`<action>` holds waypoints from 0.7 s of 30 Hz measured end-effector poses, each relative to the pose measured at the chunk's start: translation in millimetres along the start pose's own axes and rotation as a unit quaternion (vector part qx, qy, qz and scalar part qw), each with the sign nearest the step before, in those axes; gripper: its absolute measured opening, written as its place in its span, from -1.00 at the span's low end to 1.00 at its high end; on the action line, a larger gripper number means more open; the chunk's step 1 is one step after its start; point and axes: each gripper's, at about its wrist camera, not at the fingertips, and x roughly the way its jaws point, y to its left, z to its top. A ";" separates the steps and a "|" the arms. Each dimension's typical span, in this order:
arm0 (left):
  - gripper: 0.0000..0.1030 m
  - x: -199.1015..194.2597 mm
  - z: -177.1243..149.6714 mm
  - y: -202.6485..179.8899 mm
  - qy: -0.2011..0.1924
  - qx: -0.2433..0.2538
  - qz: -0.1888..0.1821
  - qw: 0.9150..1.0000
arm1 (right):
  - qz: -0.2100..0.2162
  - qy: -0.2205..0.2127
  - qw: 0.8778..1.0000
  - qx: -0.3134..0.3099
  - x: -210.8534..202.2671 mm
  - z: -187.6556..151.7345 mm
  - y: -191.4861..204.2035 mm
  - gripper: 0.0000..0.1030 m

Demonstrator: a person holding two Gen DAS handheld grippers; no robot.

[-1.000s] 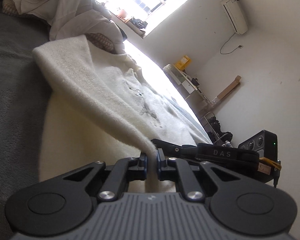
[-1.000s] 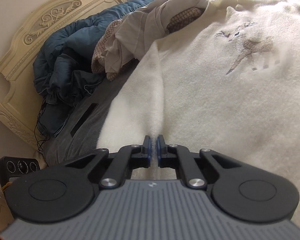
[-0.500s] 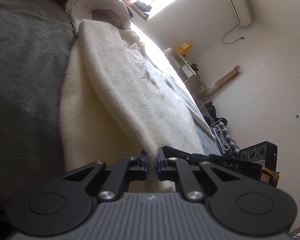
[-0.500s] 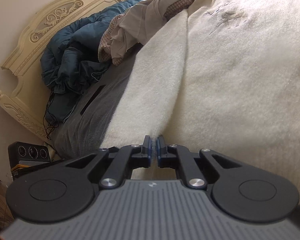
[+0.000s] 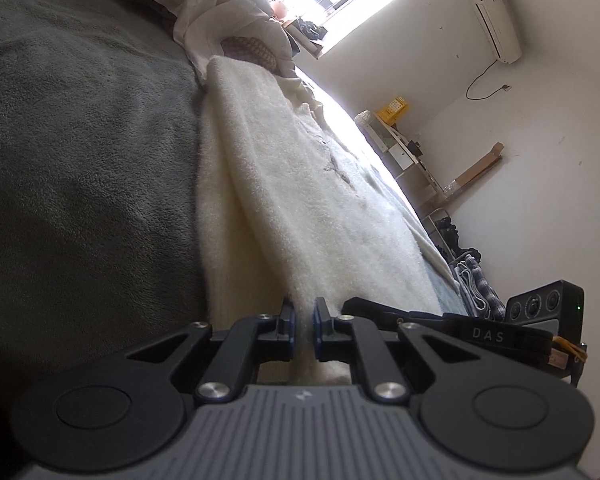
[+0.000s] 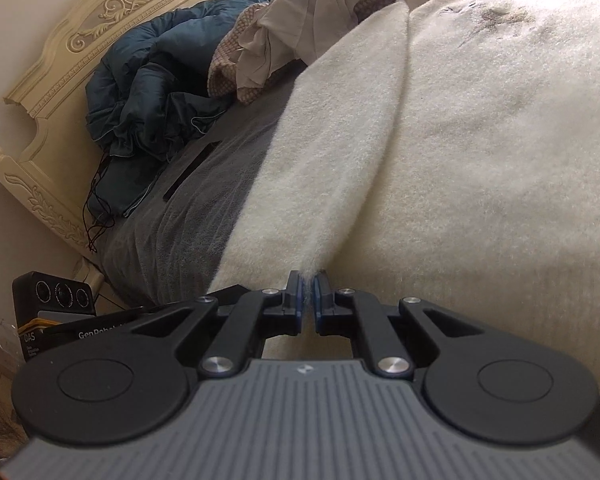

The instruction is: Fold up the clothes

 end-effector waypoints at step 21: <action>-0.70 -4.1 -10.1 21.4 0.013 -0.011 0.006 1.000 | -0.036 0.024 0.999 -0.029 23.2 -7.0 2.5 -0.86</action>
